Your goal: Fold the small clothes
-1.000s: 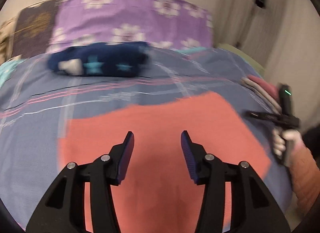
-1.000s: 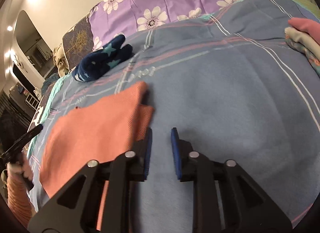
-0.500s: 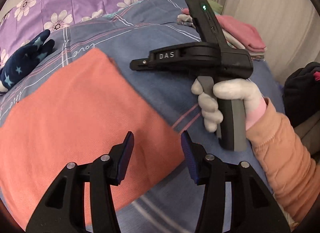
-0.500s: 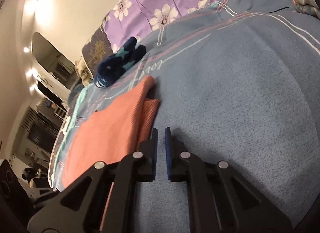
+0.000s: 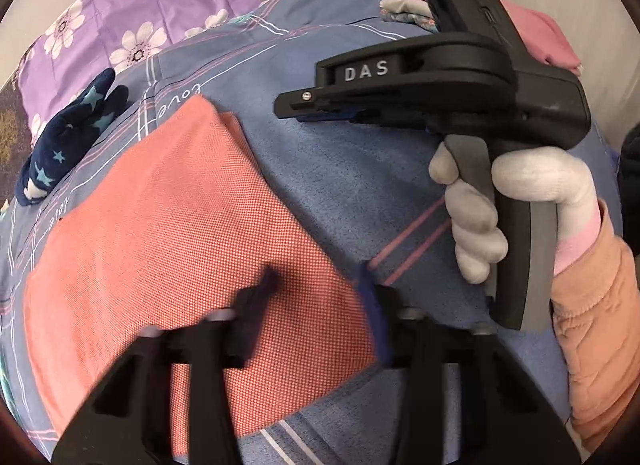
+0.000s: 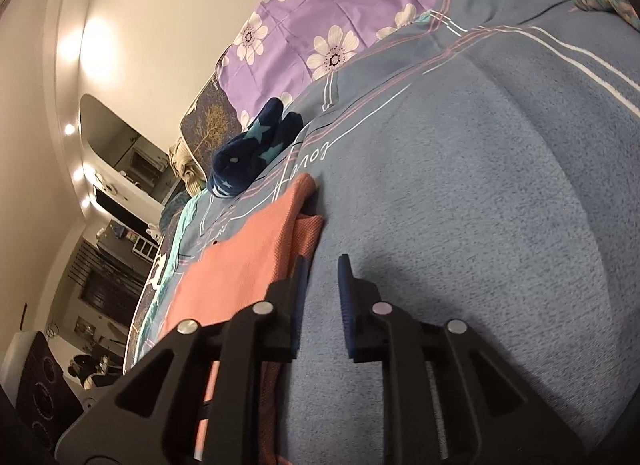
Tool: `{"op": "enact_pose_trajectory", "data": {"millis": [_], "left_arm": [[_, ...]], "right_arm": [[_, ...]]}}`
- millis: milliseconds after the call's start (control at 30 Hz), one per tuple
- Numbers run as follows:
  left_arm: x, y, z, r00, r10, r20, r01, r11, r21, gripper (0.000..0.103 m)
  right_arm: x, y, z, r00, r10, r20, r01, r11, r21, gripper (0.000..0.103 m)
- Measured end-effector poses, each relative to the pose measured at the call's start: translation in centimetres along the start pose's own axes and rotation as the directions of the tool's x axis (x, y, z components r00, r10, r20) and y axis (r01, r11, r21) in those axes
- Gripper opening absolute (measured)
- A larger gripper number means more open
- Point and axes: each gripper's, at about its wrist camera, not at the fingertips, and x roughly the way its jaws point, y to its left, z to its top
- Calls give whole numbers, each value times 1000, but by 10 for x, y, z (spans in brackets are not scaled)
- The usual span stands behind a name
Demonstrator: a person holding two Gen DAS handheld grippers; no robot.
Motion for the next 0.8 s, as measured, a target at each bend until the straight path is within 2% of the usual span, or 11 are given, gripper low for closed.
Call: {"op": "enact_pose_trajectory", "data": {"millis": [33,100,267,367,500,633,733,767,800], "left_arm": [[0,4,-1,1000,-14,-8,14,1000,-7,12],[-1,11,-5,1000,-29,-12,29,999,-27,6],[-5,36,-18,995,-99,-3,97,986,-137,5],[-4,41,-24,989,-150,10,150,972,-181,5],[0,37,-27,982,-188,20,189,963,-190,5],[4,30,-25,977,-211,17,211,962,-176,7],[6,27,-24,974,-226,19,226,959,-169,11],[6,24,-25,974,-228,20,228,962,-153,11],[6,23,-26,974,-227,26,228,964,-136,9]], "right_arm": [[0,0,0,1000,1,0,-1,1000,-3,20],[0,1,0,1000,2,-2,-2,1000,-6,21],[4,7,-2,1000,-22,-21,21,999,-39,25],[16,13,-1,995,-59,-74,54,996,-73,25],[35,32,2,977,-175,-123,152,972,-178,26],[58,48,11,957,-240,-162,189,941,-280,40],[79,57,23,941,-294,-166,233,921,-311,40],[84,59,27,941,-301,-158,241,919,-311,28],[87,60,32,950,-273,-154,221,932,-289,12]]}}
